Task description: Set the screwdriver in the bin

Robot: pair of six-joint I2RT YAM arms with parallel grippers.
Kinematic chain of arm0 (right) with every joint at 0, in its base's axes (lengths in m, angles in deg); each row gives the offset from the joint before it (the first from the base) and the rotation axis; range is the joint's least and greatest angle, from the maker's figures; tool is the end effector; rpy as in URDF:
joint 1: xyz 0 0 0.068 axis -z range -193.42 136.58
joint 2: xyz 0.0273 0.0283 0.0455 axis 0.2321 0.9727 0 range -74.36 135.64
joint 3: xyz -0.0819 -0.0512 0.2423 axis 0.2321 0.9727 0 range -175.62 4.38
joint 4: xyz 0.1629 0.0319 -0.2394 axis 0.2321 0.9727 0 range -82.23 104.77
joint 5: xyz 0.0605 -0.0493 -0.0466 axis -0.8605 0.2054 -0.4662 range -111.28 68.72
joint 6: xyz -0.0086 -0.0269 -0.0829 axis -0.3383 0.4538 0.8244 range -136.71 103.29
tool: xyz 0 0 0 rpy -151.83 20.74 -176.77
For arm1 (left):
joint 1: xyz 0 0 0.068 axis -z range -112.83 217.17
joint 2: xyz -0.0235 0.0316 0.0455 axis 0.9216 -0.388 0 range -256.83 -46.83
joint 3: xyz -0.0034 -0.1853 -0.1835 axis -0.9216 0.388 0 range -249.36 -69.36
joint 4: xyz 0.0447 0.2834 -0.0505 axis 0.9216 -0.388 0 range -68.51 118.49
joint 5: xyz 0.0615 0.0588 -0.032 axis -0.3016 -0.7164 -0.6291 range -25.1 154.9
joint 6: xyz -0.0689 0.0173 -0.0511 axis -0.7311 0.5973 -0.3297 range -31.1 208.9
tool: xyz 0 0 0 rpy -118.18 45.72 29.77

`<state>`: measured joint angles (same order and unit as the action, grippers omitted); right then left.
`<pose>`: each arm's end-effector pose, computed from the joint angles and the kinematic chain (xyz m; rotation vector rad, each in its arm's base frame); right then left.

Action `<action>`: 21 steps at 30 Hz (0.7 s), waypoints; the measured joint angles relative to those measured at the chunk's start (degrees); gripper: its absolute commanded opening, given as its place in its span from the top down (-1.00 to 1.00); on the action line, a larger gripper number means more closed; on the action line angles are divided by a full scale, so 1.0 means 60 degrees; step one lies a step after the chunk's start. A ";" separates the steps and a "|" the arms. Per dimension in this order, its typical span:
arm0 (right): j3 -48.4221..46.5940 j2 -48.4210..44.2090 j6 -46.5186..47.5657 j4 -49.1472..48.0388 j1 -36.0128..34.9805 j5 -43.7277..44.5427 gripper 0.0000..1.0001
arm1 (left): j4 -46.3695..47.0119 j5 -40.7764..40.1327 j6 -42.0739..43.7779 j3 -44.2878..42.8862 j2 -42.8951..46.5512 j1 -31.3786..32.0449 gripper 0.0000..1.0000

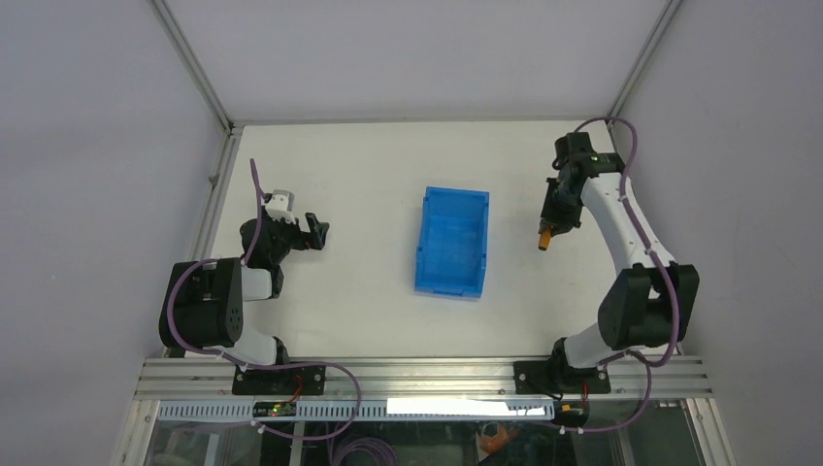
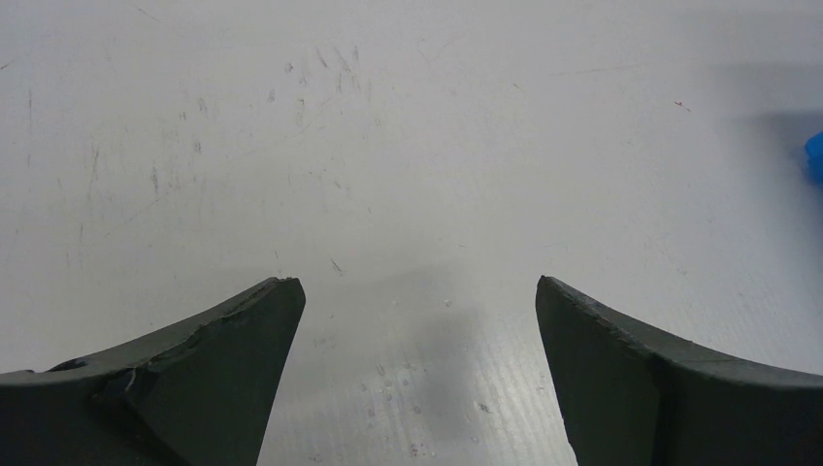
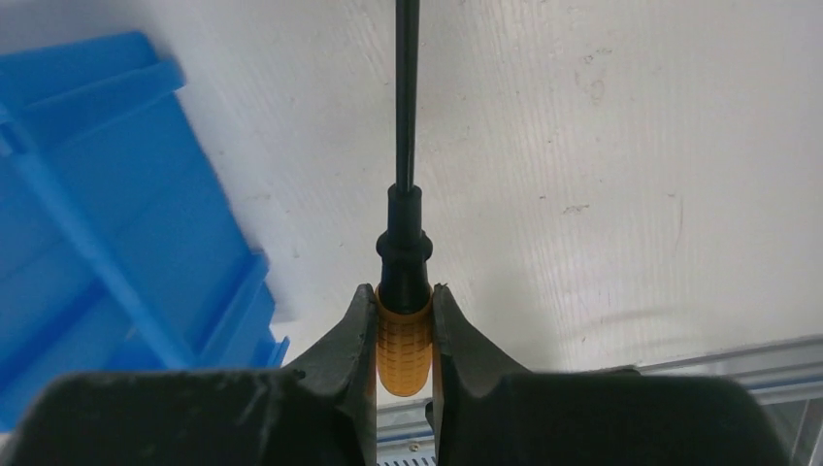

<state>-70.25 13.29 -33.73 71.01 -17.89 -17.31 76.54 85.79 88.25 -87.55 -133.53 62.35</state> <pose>0.3281 0.0202 0.2139 0.3281 2.8745 -0.0334 0.3012 -0.0023 0.0781 0.1522 1.9088 -0.3018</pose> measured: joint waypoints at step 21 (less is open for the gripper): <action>-0.2641 -0.0051 -0.2098 0.0616 -0.5231 -0.0608 1.00 | 0.0000 0.0000 -0.0004 0.0000 0.0000 0.0000 -0.98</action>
<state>-86.10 12.99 -46.32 74.71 -49.28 -20.96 76.54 85.79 88.23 -87.55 -133.53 62.35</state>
